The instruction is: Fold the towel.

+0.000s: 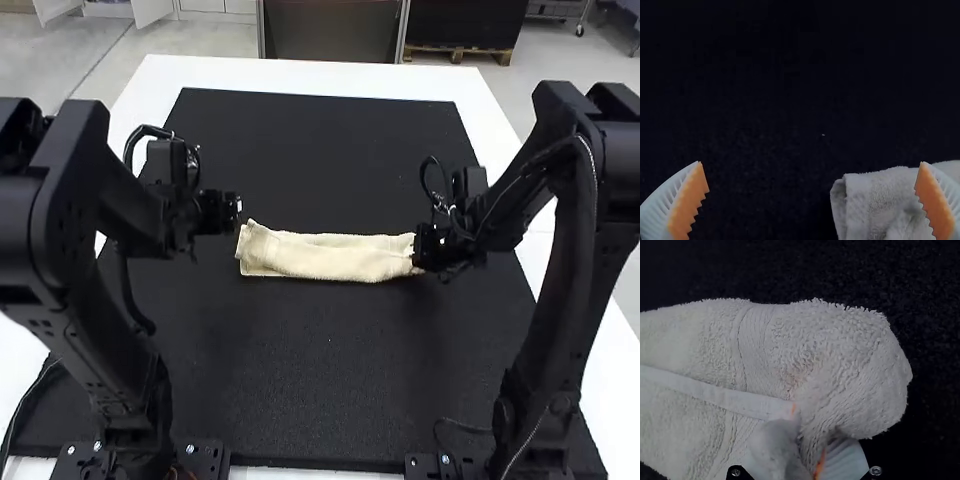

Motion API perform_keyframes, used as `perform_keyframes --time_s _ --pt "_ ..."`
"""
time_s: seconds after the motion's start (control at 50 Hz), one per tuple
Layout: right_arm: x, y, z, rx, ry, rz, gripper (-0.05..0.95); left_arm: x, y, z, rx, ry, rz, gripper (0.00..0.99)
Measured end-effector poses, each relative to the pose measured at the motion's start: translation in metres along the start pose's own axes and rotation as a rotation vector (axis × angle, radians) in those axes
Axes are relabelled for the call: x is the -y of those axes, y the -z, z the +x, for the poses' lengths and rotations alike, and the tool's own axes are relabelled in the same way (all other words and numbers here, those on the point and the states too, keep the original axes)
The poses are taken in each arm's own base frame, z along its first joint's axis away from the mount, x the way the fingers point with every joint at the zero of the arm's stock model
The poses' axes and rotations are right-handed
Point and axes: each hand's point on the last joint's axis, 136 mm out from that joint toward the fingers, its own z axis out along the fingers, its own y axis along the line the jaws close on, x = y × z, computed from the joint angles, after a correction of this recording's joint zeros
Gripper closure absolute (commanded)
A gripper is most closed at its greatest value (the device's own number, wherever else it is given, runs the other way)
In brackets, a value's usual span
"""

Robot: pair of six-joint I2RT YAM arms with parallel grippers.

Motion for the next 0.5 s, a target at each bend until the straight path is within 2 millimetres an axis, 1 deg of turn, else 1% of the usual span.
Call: perform_keyframes --time_s 0.08,0.16,0.22,0.32,0.42,0.5 --pt "-0.004 0.004 -0.009 0.014 0.003 -0.009 0.92 -0.003 0.005 -0.012 0.039 0.011 -0.008 0.028" --pt "-0.01 0.012 -0.02 0.028 0.008 -0.019 0.92 -0.014 0.012 -0.025 0.083 0.032 -0.034 0.028" --pt "-0.017 0.019 -0.031 0.049 0.016 -0.035 0.92 -0.025 0.016 -0.032 0.11 0.048 -0.062 0.028" --pt "-0.028 0.028 -0.044 0.07 0.023 -0.069 0.92 -0.043 0.02 -0.034 0.123 0.074 -0.108 0.028" --pt "-0.041 0.028 -0.047 0.064 0.034 -0.099 0.92 -0.059 0.024 -0.03 0.111 0.1 -0.149 0.028" --pt "-0.061 0.024 -0.046 0.049 0.069 -0.134 0.92 -0.071 0.027 -0.027 0.1 0.114 -0.18 0.028"
